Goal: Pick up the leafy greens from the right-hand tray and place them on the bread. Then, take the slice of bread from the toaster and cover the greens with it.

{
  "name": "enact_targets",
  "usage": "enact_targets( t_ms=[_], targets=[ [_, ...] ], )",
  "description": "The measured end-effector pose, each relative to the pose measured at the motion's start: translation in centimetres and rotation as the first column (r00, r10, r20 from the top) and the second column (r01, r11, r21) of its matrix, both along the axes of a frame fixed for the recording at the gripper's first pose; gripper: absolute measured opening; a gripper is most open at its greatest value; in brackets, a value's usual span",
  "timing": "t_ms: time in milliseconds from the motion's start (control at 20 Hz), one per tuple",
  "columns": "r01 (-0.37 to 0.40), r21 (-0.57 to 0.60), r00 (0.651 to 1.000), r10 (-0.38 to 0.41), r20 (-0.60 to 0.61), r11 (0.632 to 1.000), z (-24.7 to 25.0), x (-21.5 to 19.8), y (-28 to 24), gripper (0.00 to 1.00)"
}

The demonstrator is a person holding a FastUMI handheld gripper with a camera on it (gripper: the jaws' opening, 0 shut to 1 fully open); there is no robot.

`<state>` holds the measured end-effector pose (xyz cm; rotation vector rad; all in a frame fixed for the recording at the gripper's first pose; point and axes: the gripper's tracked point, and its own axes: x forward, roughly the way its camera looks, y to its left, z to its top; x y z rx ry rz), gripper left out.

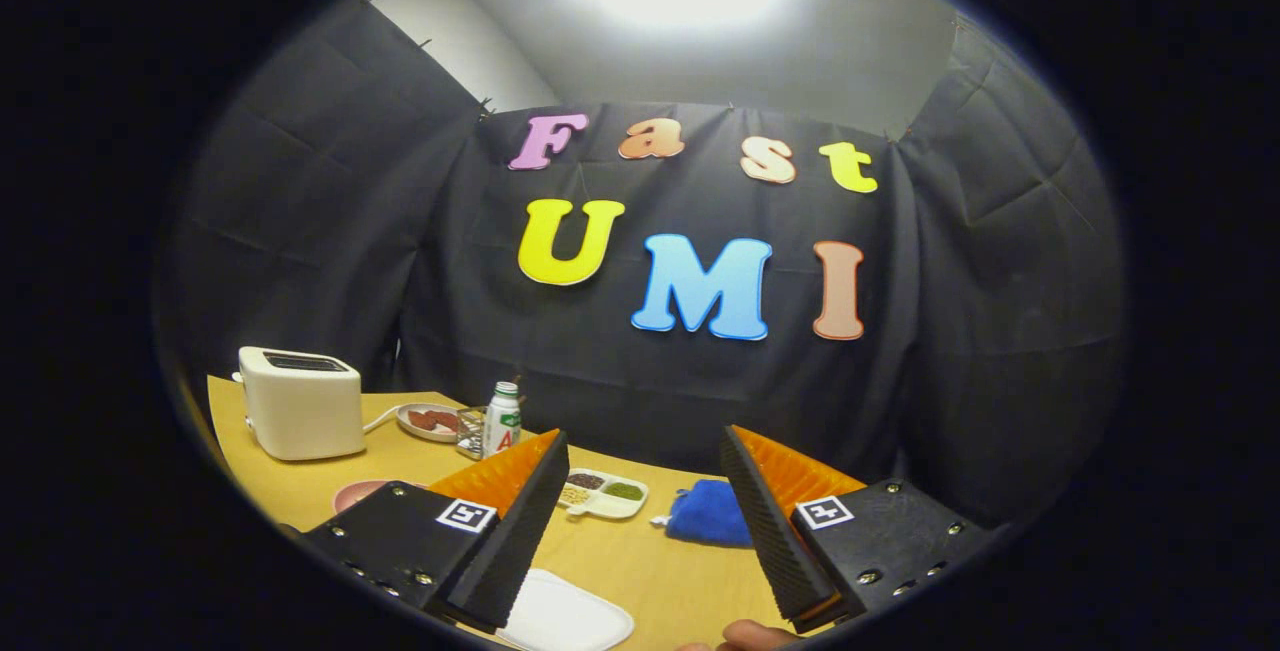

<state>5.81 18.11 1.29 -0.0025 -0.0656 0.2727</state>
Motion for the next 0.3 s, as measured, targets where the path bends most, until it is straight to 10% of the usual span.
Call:
enact_targets(
  t_ms=[300],
  targets=[
    [0.027, 0.054, 0.999, -0.025, -0.036, 0.998, -1.2, 0.4, -10.9, 0.93]
  ],
)
